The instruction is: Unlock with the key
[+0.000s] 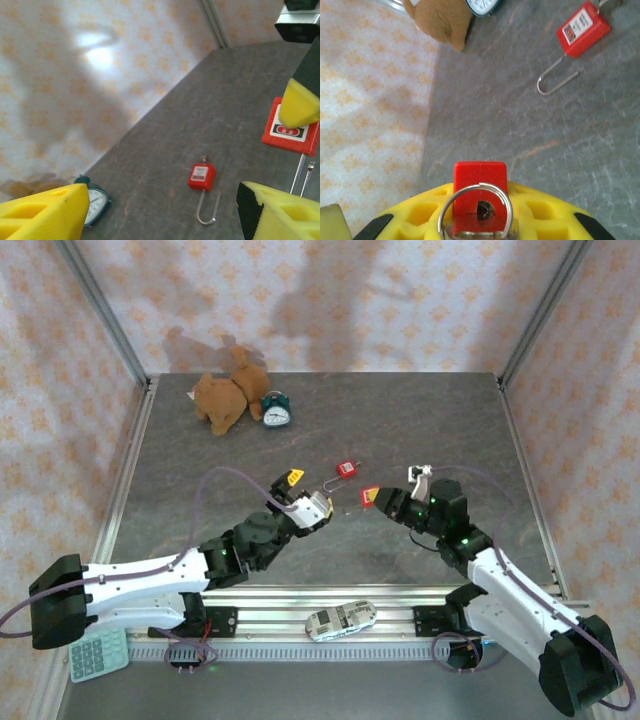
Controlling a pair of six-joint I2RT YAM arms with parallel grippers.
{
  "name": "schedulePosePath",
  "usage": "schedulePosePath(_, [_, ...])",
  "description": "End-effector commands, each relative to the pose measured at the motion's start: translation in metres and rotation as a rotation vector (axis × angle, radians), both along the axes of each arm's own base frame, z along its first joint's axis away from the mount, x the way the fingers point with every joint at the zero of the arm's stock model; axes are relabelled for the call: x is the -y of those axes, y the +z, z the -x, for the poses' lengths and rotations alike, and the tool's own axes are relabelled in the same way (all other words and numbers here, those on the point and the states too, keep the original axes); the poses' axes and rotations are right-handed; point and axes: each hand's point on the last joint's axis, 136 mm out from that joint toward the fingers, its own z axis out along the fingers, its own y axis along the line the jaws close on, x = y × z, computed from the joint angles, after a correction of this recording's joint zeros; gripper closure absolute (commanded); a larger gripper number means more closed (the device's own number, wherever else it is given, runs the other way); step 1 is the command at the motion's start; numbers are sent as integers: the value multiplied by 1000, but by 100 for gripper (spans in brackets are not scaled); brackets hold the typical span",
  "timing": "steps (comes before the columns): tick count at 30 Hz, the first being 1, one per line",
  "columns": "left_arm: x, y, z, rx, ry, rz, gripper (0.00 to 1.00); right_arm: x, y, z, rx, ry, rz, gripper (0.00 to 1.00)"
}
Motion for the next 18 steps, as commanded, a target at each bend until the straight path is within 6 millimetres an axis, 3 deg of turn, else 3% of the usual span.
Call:
schedulePosePath(1, [2,-17,4,-73,-20,7,21,-7,6,0,36,-23,-55,86])
schedulePosePath(5, [6,-23,3,-87,-23,1,21,-15,-9,4,6,-27,-57,86])
schedulePosePath(18, [6,-33,3,-104,-21,-8,21,-17,-43,-15,-78,-97,-22,86])
